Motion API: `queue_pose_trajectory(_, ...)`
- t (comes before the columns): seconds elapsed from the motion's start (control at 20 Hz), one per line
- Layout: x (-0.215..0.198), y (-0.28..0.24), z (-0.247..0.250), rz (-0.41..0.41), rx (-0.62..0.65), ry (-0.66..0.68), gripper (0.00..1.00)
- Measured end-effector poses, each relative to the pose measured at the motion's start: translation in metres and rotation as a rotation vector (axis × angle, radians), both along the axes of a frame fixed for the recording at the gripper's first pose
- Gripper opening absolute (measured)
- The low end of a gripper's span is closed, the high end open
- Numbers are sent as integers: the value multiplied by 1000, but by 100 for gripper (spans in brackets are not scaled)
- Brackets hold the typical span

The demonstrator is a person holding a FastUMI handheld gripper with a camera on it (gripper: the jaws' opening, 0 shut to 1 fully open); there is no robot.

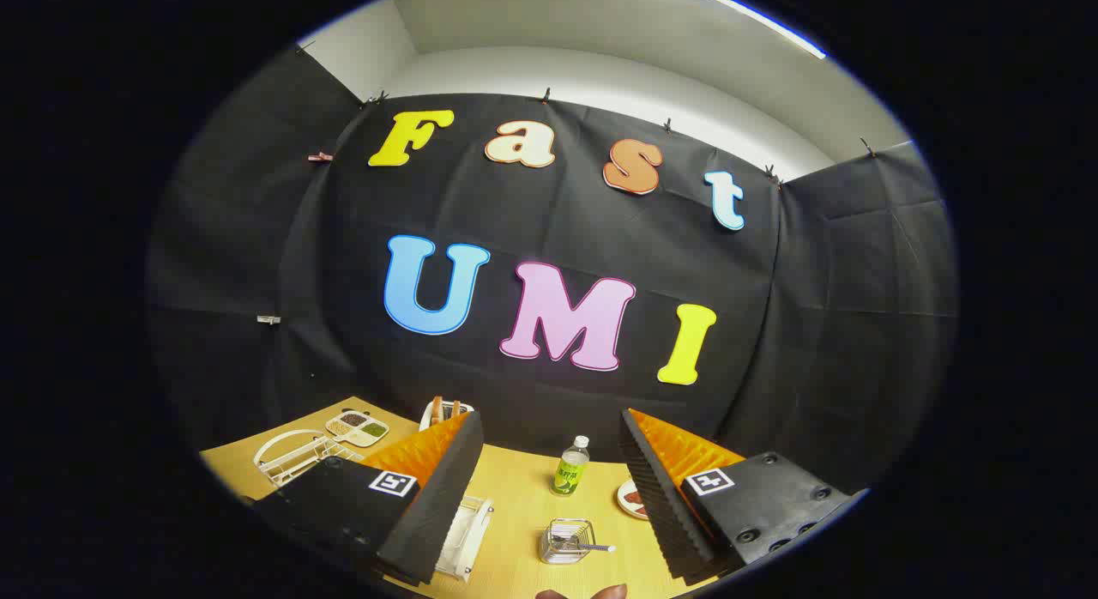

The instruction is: Take the plate from the dish rack, then take the spoon from the basket and place it into the plate.

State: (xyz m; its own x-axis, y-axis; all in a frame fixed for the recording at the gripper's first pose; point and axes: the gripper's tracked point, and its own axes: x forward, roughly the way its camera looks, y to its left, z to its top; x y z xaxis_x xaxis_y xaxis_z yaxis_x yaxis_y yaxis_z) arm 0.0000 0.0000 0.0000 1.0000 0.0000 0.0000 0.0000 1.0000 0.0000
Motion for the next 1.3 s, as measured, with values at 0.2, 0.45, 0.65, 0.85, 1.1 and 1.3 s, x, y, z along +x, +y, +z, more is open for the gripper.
queue_pose_trajectory(0.2,0,4,-1,2,2,7,97)
queue_pose_trajectory(0.45,-2,9,-1,5,8,13,97)
queue_pose_trajectory(0.65,-2,12,1,6,6,12,97)
queue_pose_trajectory(0.85,-2,15,-2,7,11,22,97)
queue_pose_trajectory(1.1,2,24,-6,11,16,41,98)
queue_pose_trajectory(1.3,13,46,-14,45,31,103,97)
